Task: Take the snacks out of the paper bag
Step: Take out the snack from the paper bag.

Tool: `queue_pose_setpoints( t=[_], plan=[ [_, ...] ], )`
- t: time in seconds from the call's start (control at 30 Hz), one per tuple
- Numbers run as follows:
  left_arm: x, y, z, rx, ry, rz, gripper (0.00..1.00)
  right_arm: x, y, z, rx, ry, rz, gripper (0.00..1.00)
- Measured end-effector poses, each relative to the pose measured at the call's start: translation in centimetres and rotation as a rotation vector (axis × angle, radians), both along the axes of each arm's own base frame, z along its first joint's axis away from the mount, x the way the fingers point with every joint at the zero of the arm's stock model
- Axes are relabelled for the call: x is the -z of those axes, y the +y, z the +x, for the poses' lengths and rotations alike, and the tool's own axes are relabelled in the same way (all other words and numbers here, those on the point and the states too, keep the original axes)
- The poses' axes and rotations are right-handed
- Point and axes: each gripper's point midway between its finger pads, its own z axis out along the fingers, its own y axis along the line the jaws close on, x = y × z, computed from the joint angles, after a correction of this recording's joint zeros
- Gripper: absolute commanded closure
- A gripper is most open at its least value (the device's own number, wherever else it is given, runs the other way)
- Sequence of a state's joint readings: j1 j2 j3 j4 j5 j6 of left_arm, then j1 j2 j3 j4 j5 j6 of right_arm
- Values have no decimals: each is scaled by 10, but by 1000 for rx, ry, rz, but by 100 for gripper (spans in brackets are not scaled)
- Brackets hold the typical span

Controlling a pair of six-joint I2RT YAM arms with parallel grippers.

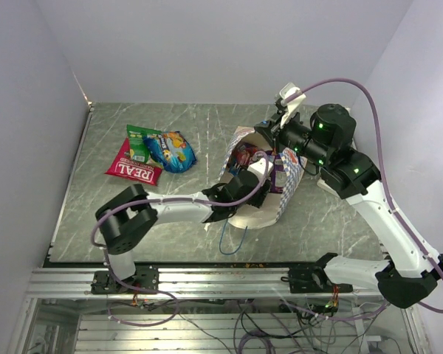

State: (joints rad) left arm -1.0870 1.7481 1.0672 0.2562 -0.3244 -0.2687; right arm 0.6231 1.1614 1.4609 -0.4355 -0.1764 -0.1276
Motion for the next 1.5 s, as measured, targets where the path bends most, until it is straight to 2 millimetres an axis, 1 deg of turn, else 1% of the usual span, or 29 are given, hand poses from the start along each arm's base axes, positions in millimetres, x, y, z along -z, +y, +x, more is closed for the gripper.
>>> queue_pose_setpoints(
  t=[0.07, 0.17, 0.23, 0.3, 0.4, 0.53, 0.6, 0.73, 0.9, 0.97, 1.07, 1.13, 1.3, 1.43, 1.5],
  plan=[
    [11, -4, 11, -2, -26, 40, 25, 0, 0, 1, 1, 0, -5, 100],
    [16, -14, 31, 1, -69, 76, 18, -1, 0, 3, 3, -2, -19, 100],
    [17, -16, 44, -4, -91, 86, 14, -1, 1, 5, 1, -3, -32, 100],
    [17, -15, 56, -11, -108, 95, 11, -1, 1, 6, -1, -1, -44, 100],
    [15, -11, 74, -27, -130, 107, 7, -1, 2, 7, -6, -4, -59, 100],
    [8, -15, 99, -28, -180, 134, 3, -1, 2, 8, -10, -14, -72, 100],
    [4, -20, 104, 1, -206, 148, 1, 0, 2, 7, -14, -16, -79, 100],
    [4, -31, 103, 104, -225, 166, 1, 2, 2, 6, -26, -19, -95, 100],
    [12, -44, 96, 254, -253, 201, 4, 4, 2, 5, -36, -21, -108, 100],
    [17, -47, 95, 293, -256, 215, 8, 4, 2, 5, -38, -23, -114, 100],
    [21, -50, 98, 334, -251, 225, 19, 6, 1, 4, -38, -22, -123, 100],
    [22, -50, 101, 351, -249, 229, 33, 6, 1, 4, -38, -22, -126, 100],
    [28, -49, 104, 363, -240, 243, 60, 7, 0, 5, -35, -20, -130, 100],
    [31, -48, 101, 368, -229, 252, 78, 7, 0, 5, -31, -21, -130, 100],
    [31, -47, 100, 368, -225, 251, 84, 6, -1, 5, -27, -23, -129, 100]
  ],
)
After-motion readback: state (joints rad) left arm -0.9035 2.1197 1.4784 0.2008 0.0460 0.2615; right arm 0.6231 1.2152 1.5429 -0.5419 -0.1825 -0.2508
